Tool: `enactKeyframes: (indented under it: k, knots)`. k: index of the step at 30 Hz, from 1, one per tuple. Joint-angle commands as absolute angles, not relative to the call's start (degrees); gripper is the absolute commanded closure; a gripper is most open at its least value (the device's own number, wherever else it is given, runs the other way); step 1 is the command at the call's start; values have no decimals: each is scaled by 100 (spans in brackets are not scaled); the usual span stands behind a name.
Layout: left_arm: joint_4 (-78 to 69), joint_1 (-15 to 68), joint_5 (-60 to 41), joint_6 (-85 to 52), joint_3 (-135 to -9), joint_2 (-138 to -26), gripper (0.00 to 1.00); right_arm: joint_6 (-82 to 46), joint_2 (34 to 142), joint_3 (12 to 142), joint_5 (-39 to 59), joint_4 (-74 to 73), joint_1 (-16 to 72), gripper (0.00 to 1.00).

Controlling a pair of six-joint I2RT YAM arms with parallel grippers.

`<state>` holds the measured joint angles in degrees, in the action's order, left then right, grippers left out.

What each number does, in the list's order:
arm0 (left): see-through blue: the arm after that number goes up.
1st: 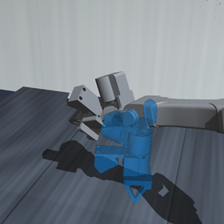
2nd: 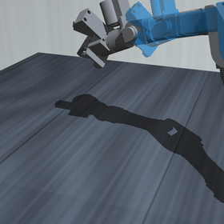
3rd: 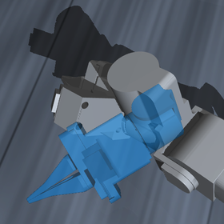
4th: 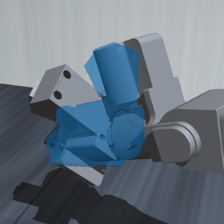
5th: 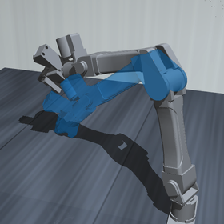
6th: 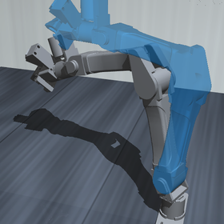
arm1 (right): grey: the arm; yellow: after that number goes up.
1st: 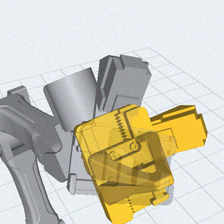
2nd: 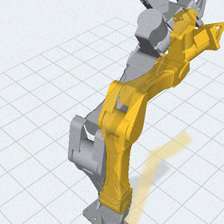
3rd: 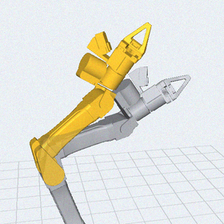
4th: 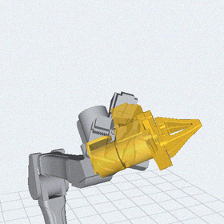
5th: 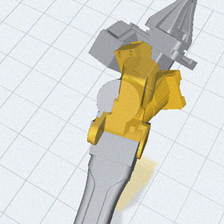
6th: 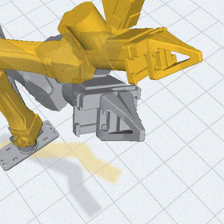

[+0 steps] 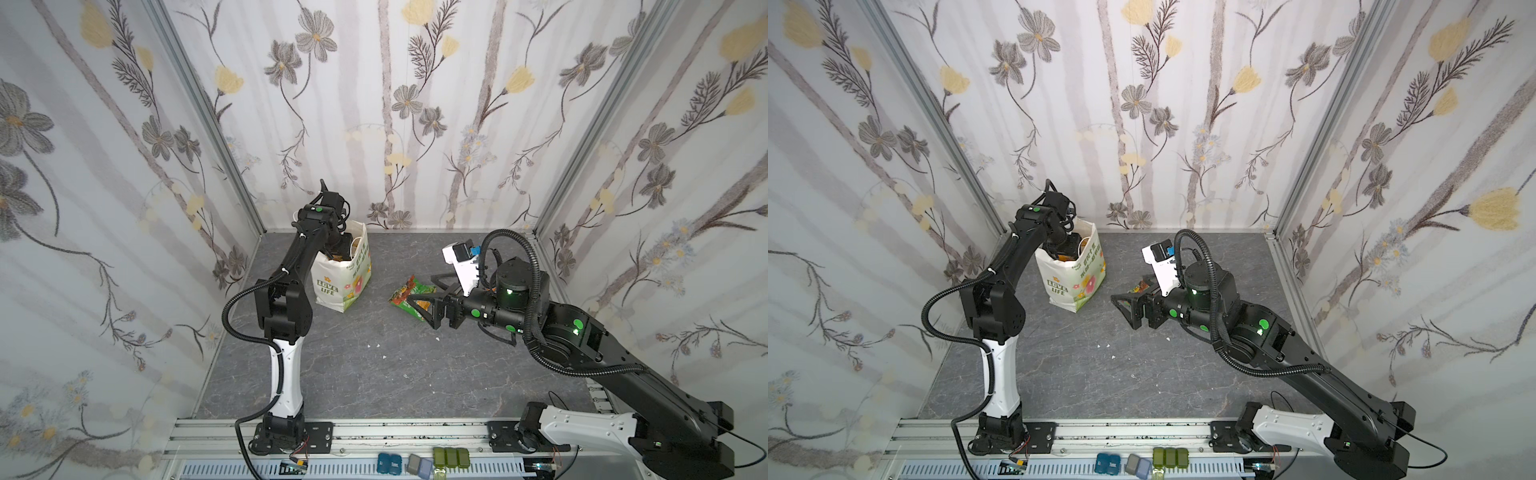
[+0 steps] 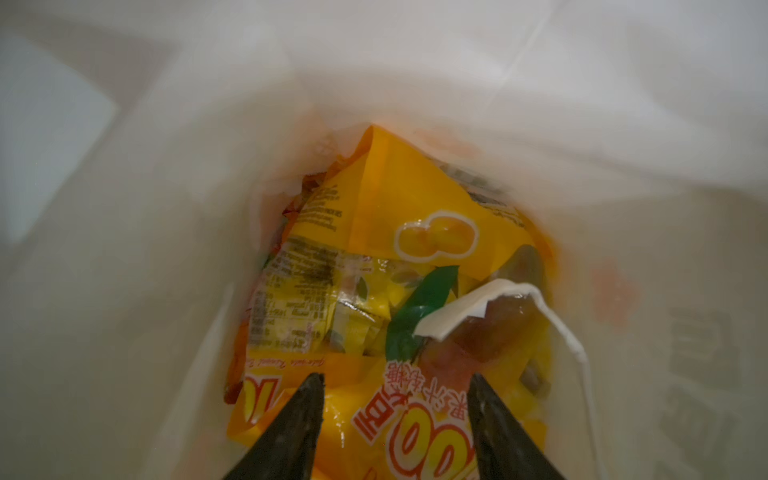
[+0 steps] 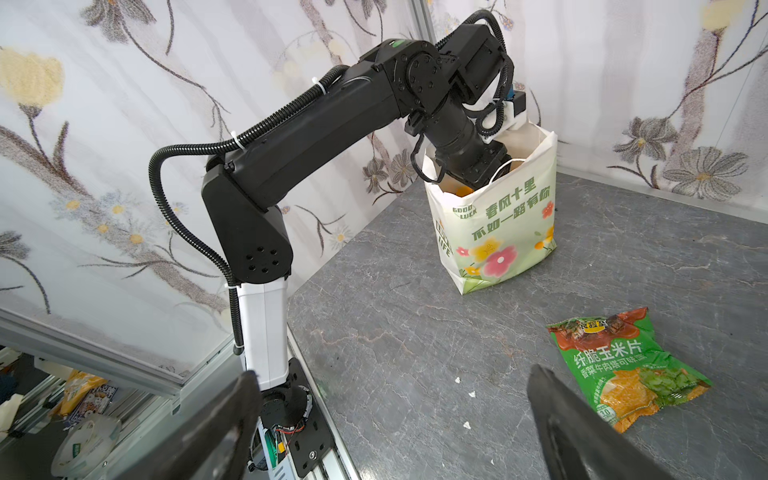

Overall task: Take the snacks out of the paper bag
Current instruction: 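Close the left gripper on the top of the yellow packet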

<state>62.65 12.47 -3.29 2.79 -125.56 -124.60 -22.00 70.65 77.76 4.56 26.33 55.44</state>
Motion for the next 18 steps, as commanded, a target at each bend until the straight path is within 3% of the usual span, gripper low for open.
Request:
enactKeyframes:
  k: [1, 4, 8, 13, 18]
  knots:
    - [6173, 1274, -457, 281, -12309, -12417, 28, -2188, 7051, 7743, 409, 2602, 5555, 1]
    - [5992, 1269, -344, 290, -12051, -12402, 16, -2188, 7060, 7749, 435, 2584, 5555, 1]
    - [5813, 1275, -147, 330, -11812, -12470, 10, -2188, 7071, 7744, 437, 2575, 5555, 1]
    - [5687, 1271, -151, 295, -11533, -12638, 11, -2195, 7132, 7787, 448, 2575, 5555, 1]
    - [5635, 1264, -140, 211, -11344, -12796, 22, -2205, 7191, 7857, 466, 2627, 5555, 1]
